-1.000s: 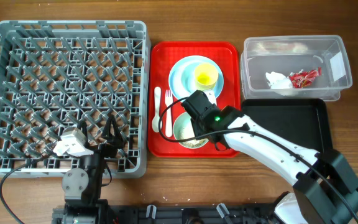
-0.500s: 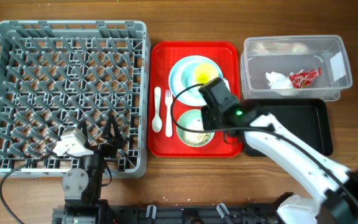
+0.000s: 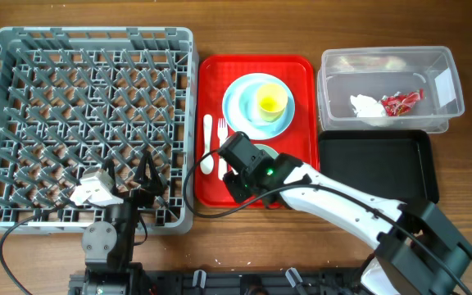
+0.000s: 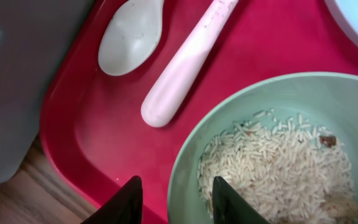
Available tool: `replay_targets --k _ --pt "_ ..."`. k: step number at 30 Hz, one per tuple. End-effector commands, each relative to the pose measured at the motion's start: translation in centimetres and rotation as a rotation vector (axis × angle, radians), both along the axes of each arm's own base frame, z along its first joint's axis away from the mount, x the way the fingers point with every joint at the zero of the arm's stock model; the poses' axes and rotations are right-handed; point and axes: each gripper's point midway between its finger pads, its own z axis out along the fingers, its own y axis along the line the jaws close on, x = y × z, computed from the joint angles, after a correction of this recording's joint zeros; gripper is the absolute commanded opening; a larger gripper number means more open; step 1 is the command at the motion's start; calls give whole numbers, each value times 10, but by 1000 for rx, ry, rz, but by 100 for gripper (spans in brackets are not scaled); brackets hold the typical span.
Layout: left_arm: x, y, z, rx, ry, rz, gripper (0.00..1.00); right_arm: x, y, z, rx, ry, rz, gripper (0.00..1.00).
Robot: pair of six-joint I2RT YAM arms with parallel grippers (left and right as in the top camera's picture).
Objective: Sort waste into correct bins and load items into the dishwasher rack
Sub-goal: 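Grasp the rim of the green rice bowl with the right gripper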
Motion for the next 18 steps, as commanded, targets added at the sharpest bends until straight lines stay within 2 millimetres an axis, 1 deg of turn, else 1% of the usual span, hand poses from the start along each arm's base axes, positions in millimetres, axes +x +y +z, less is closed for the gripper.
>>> replay_targets --k 1,3,5,6,8,10,13,18 --pt "0 -1 0 19 -3 -3 100 -2 -4 -9 -36 5 9 33" --pt "0 -1 0 20 -3 -3 100 -6 -9 -13 -58 23 9 29" --pt "0 -1 0 20 -3 -3 100 -9 -13 -15 -77 37 8 27" --pt "0 -1 0 20 -3 -3 100 -8 -14 -15 -82 33 6 23" --pt "0 -1 0 19 -3 -3 100 -1 -23 -15 -125 -5 -28 20" --pt "0 -1 0 19 -3 -3 100 9 -36 -14 -177 -56 -114 17" --pt "0 -1 0 19 -3 -3 100 16 -50 -13 -223 -89 -200 16" --pt "0 -1 0 19 -3 -3 100 13 -47 -13 -208 -73 -194 18"
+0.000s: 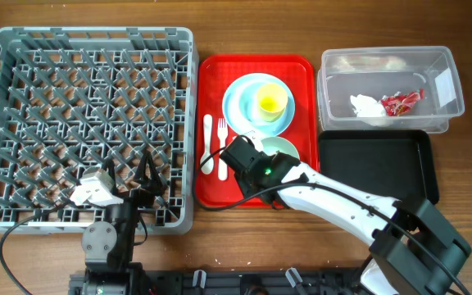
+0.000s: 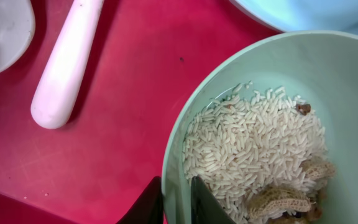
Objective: Sort waste into correct bins and load items into the dishwasher rack
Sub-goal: 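Grasp the rim of the green rice bowl with the right gripper, then tip the green bowl over the black tray to empty the rice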
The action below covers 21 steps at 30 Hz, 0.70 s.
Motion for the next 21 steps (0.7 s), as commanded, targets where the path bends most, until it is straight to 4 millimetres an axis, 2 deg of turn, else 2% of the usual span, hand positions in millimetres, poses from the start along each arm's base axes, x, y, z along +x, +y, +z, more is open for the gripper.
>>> replay_targets --k 1,10,13,15,17,18,20,21 --pt "0 -1 0 20 -3 -4 100 -4 0 -5 0 21 -7 22" --pt "0 -1 0 20 -3 -3 100 -8 -2 -7 -6 40 -4 19" --pt "0 -1 0 19 -3 -3 100 -13 -7 -9 -25 60 -4 13" --pt "0 -1 0 20 -3 -4 100 -14 -8 -9 -30 65 -5 4" --pt "0 -1 0 20 -3 -3 100 -12 -7 -8 -27 58 -9 4" --pt "0 -1 0 19 -3 -3 100 -10 -6 -4 -22 47 -11 4" --pt "0 -1 0 20 -3 -3 100 -3 -7 18 -23 12 -41 4" --pt "0 -1 0 19 -3 -3 100 5 -12 46 -27 -43 -83 4"
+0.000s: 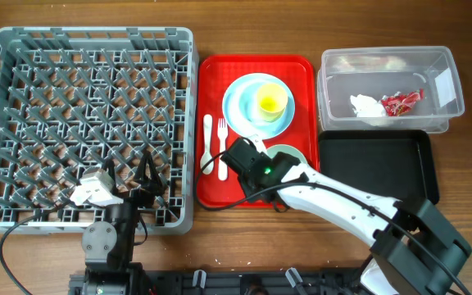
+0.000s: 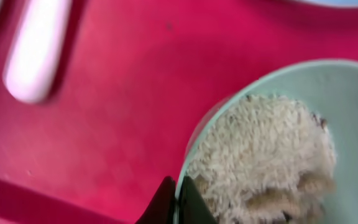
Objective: Sort waste into correct bins and load items into the dishwasher rack
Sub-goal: 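Tip the green bowl over the black tray to empty the rice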
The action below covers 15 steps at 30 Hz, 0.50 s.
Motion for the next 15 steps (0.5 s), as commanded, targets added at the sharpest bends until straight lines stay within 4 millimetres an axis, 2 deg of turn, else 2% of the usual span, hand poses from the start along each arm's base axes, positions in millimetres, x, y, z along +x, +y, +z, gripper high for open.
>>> replay_targets --k 1,3,4,5,8,10,11,12,15 --pt "0 -1 0 20 -3 -3 100 19 0 58 32 -125 -72 4" --pt "0 -1 0 20 -3 -3 100 27 -8 104 105 -175 -110 4" --pt "0 -1 0 20 -3 -3 100 29 -15 118 139 -181 -133 4" --pt "0 -1 0 20 -3 -3 100 31 -32 135 189 -186 -182 4" --pt "0 -1 0 20 -3 -3 100 36 -82 162 336 -134 -235 4" --pt "0 -1 0 20 -3 -3 100 40 -107 171 443 -102 -235 4" --pt "0 -1 0 20 -3 -3 100 43 -129 175 544 -77 -249 4" --pt "0 -1 0 20 -3 -3 100 46 -141 177 622 -69 -252 4" --pt "0 -1 0 20 -3 -3 100 46 -192 169 905 -103 -318 4"
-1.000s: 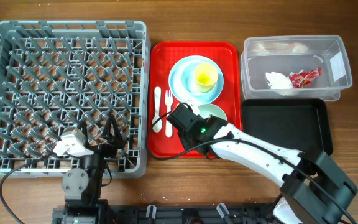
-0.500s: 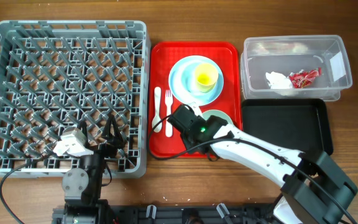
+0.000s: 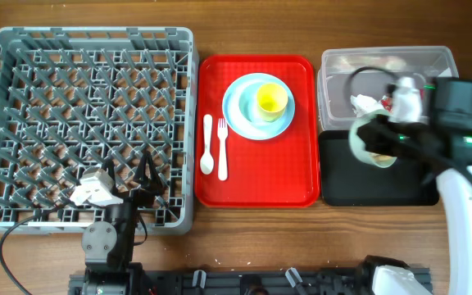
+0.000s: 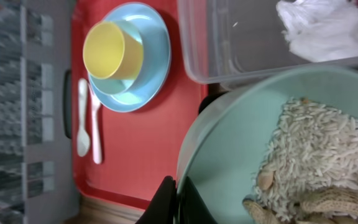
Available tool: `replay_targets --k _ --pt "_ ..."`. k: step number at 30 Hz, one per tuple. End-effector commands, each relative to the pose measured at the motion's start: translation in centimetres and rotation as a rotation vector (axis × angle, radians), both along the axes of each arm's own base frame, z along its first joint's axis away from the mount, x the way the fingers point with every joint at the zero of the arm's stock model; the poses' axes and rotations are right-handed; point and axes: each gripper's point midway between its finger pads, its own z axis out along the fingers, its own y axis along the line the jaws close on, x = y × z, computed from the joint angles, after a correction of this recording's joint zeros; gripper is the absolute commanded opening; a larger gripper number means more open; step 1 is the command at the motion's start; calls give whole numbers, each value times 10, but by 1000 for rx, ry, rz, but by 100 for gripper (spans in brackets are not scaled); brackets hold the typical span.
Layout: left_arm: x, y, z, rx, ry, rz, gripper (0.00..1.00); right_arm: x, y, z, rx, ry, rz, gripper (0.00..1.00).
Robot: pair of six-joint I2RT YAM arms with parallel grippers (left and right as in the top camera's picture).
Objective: Sort waste into correct bins and load items into the dishwasher rack
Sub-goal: 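Tip the green bowl over the black tray to empty the rice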
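A mint-green bowl [image 3: 373, 141] with rice and peanut shells [image 4: 309, 155] hangs tilted over the black bin [image 3: 400, 184], near its upper left corner. My right gripper [image 4: 177, 200] is shut on the bowl's rim [image 4: 188, 155], and shows from overhead as my right gripper [image 3: 359, 135]. On the red tray [image 3: 256, 176] remain a blue plate [image 3: 244, 115] with a yellow cup [image 3: 271, 101], a white spoon [image 3: 207, 147] and a white fork [image 3: 221, 149]. My left gripper [image 3: 142, 174] rests over the front of the grey dishwasher rack [image 3: 88, 123], fingers spread, holding nothing.
A clear plastic bin [image 3: 388, 86] behind the black bin holds a white tissue [image 4: 322, 28] and a red wrapper. The rack fills the left half of the wooden table [image 3: 244, 238]. A black cable loops near the rack's front edge.
The bowl has left the red tray. My right gripper, still shut on its rim, now holds it raised and tilted over the black bin at the right.
My right gripper first stood open astride the bowl's rim at the tray's front. Its jaws were then narrower around the rim, then shut on it. Now the bowl is off the tray and over the black bin. The left arm stayed still.
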Motion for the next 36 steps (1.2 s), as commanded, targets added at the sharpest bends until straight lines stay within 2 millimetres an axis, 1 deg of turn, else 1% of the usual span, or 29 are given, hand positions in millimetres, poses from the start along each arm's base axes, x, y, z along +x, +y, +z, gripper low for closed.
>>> replay_targets --k 1,3,4,6,9,11,13,15,17,18,19,20,22,24,26,30,32,35,36 --pt "0 0 0 20 -3 -3 100 -8 -5 2 329 -140 98 4" --pt "0 0 0 20 -4 -3 100 -12 -17 -8 457 -207 81 4" --pt "0 0 0 20 -3 -3 100 -11 -21 -18 506 -216 61 4" --pt "0 0 0 20 -3 -3 100 -8 -20 -26 601 -251 62 4" --pt "0 0 0 20 -4 -3 100 0 -18 -29 777 -327 64 4" --pt "0 -1 0 20 -3 -3 100 4 -21 -24 869 -349 45 4" --pt "0 0 0 20 -3 -3 100 6 -35 -17 946 -365 -12 4" --pt "0 0 0 20 -3 -3 100 5 -49 -16 965 -359 -78 4" --pt "0 0 0 19 -3 -3 100 2 -71 -15 995 -360 -170 4" --pt "0 0 0 20 -3 -3 100 0 -78 -15 1006 -358 -205 4" --pt "0 -1 0 20 -4 -3 100 0 -81 -15 1004 -363 -213 4" --pt "0 0 0 20 -3 -3 100 0 -81 -15 998 -370 -212 4" --pt "0 0 0 19 -4 -3 100 -7 -74 -20 1031 -334 -239 4" --pt "0 0 0 20 -3 -3 100 -6 -75 -24 992 -377 -210 4" --pt "0 -1 0 20 -4 -3 100 -9 -71 -25 1041 -324 -246 4" --pt "0 0 0 20 -3 -3 100 -9 -72 -25 1083 -277 -274 4" --pt "0 0 0 20 -3 -3 100 -8 -73 -25 1072 -289 -265 4" --pt "0 0 0 20 -3 -3 100 -10 -70 -23 1144 -207 -317 4" --pt "0 0 0 20 -3 -3 100 -10 -70 -17 1100 -256 -284 4"
